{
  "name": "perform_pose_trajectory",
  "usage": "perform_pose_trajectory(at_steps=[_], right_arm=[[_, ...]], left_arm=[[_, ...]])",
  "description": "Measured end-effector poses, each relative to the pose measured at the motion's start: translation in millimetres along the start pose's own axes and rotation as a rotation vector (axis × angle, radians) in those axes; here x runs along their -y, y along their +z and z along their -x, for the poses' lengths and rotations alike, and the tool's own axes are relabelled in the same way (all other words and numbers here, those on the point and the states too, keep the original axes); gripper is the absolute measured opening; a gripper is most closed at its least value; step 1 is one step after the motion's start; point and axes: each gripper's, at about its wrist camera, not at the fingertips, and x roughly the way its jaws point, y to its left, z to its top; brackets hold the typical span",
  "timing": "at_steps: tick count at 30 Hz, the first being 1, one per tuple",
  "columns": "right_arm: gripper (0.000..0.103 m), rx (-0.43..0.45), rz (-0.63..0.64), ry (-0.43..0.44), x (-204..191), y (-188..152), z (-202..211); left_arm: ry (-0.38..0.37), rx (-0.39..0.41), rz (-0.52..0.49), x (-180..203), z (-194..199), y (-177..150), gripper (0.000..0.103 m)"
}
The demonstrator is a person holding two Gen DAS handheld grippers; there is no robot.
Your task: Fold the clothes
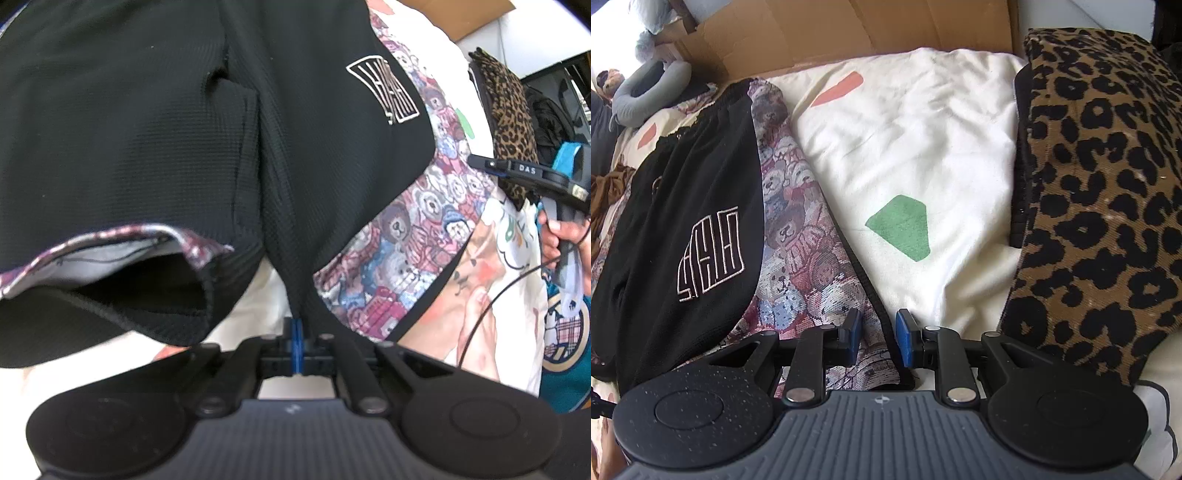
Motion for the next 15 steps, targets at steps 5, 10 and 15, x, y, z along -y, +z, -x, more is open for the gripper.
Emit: perform_pose_trajectory(at_steps=[5, 10, 15], right_arm=[[0.039, -0.051, 0.105, 0.008, -13.3, 1.2, -4.2], [0.002, -0.065, 0.104, -0.023, -8.9, 9.4, 2.4], [0.002, -0.041, 0.136, -0.069, -14.6, 22.6, 28.2]], left_arm=[[-0.007, -0.002, -0.006, -0.1, -2.6, -0.1, 0.000], [-0.031, -0.003, -0.022, 1.6, 1.4, 1.2, 0.000], [-0.075, 0.004, -0.053, 10.1, 8.3, 6.0, 0.000]])
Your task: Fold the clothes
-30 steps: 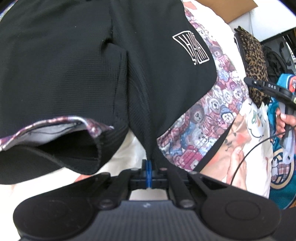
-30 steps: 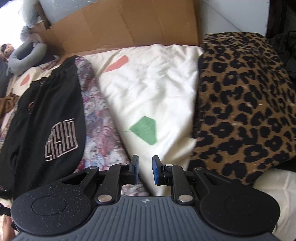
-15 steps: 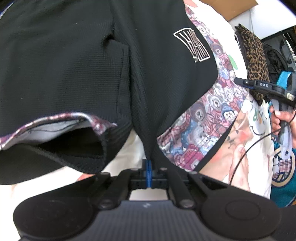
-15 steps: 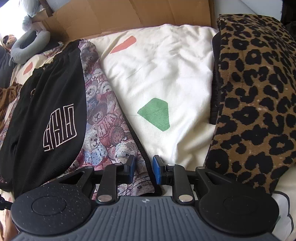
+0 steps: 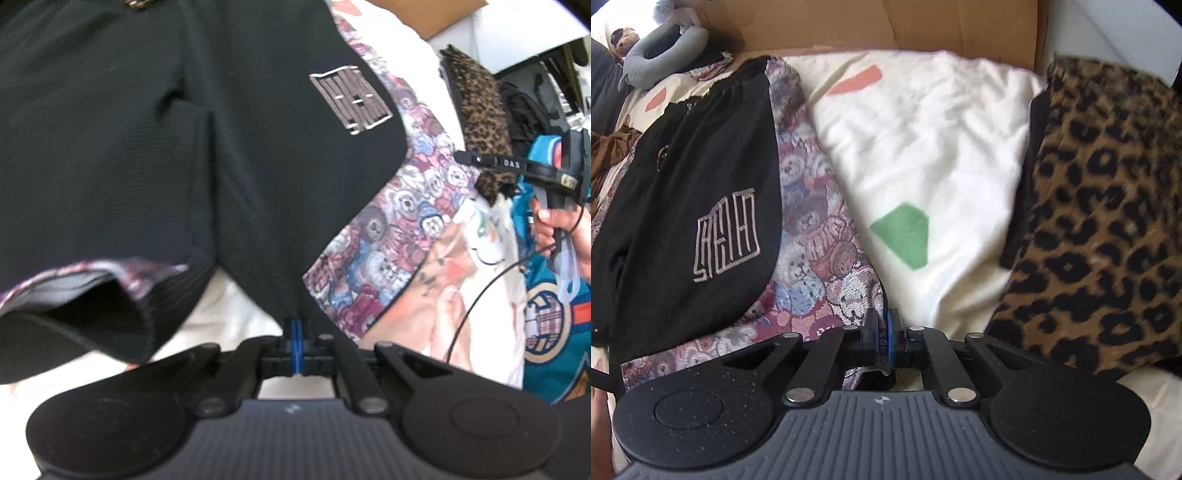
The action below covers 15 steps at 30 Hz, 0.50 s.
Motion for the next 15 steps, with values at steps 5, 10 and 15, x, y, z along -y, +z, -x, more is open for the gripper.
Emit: perform_pose_trajectory(at_steps=[5, 10, 15], right_arm=[[0.002, 0.035, 0.027, -0.050, 0.9, 18.9, 28.0], [0.002, 0.076, 0.040, -0.073, -0.6, 38.7, 55.1], [0.002, 0.115, 0.083, -0.113, -5.7, 54.5, 71.3]], left_arm=[[-0.049, 0.013, -0.021, 9.9, 6.4, 8.6, 0.000], [-0.087, 0.035, -0.027, 15.9, 17.7, 13.0, 0.000], [-0.122, 0.044, -0.019, 14.0, 22.8, 13.3, 0.000]])
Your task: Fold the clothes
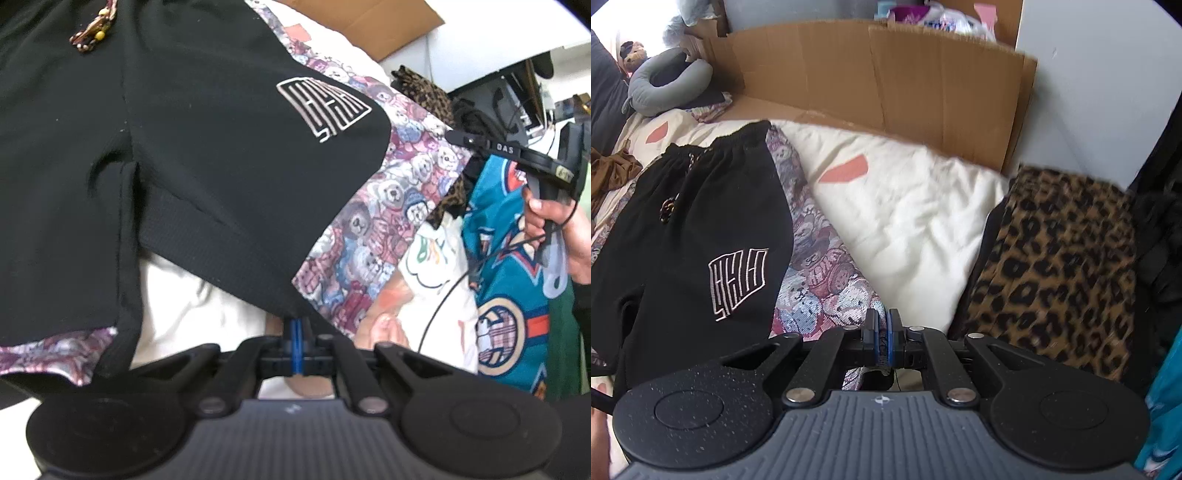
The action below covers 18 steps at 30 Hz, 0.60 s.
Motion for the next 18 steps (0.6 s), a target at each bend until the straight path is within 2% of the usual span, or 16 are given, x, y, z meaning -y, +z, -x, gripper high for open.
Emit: perform_pose_trajectory(at_steps=[2, 8, 13, 18], right_arm=[[0.002, -0.001, 0.024, -0.024, 0.3, 0.8, -1.5], [0.002, -0.092, 0.020, -0.041, 7.0, -20.6, -39.3], [0.002, -0.165, 0.017, -0.047, 7.5, -45.4, -75.7], [0.003, -0.224, -0.022, -0.038, 8.7, -54.4, -100.4]], left_arm=[[-0.002, -0.009, -0.005, -1.9, -2.7, -0.6, 0.000], [0.008, -0.044, -0.013, -10.1, -14.6, 0.6, 0.000], [0.056, -0.093, -0.021, -21.7, -33.9, -6.2, 0.000], [0.080, -0.099, -0.031, -25.8, -45.9, -9.4, 0.000]])
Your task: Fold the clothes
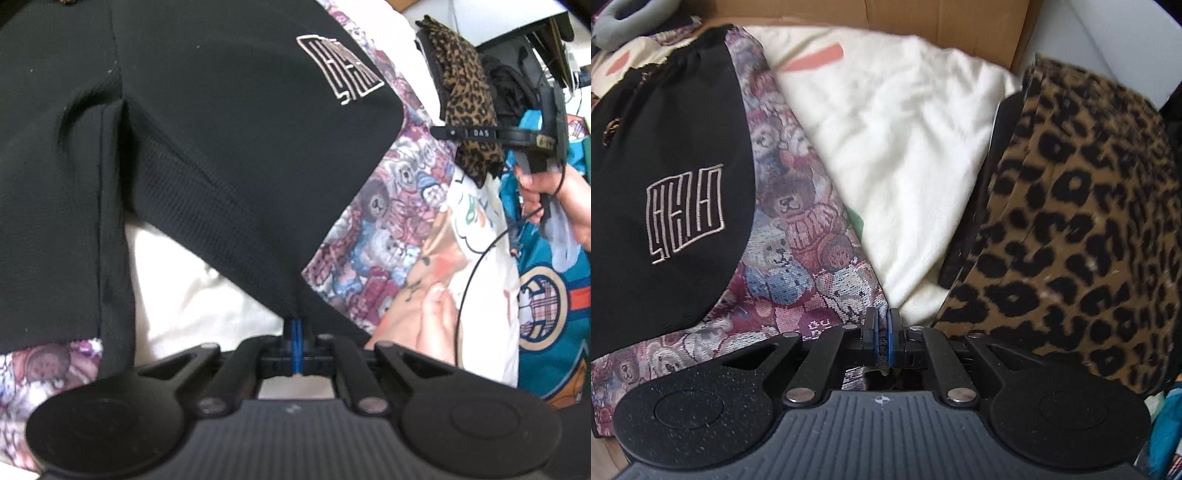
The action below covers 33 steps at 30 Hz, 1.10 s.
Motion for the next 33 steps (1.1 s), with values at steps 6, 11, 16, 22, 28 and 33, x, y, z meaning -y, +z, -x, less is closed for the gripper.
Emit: perform_pose_trajectory(at_steps=[6, 11, 16, 22, 28, 33], right_arm=[[0.016, -0.012, -0.043, -0.020, 4.1, -0.4, 9.4], [0.035, 0.035, -0.065, 0.037, 0.5, -2.7, 35.9], [0.035, 0.090, -0.043, 0.093, -18.1, 5.1, 59.9], [0.035, 0.125, 0.018, 0.108, -48.5, 21.7, 77.2], [0.035, 0.152, 0.058, 0.183, -81.2, 32.5, 93.9], [0.035, 0.145, 0.072, 0.258, -112.5, 31.8, 94.2]], left_arm=[[-0.021, -0.001, -0.002, 2.9, -1.2, -2.9, 0.001], [-0.067, 0.053, -0.027, 20.9, 19.6, -1.4, 0.003], [-0.016, 0.158, -0.018, 14.1, 57.9, 1.6, 0.010], [0.078, 0.241, 0.056, -8.4, 92.2, -11.7, 0.013], [0.142, 0.285, 0.103, -28.5, 115.3, -29.7, 0.014], [0.172, 0.288, 0.153, -42.5, 120.7, -46.1, 0.020]])
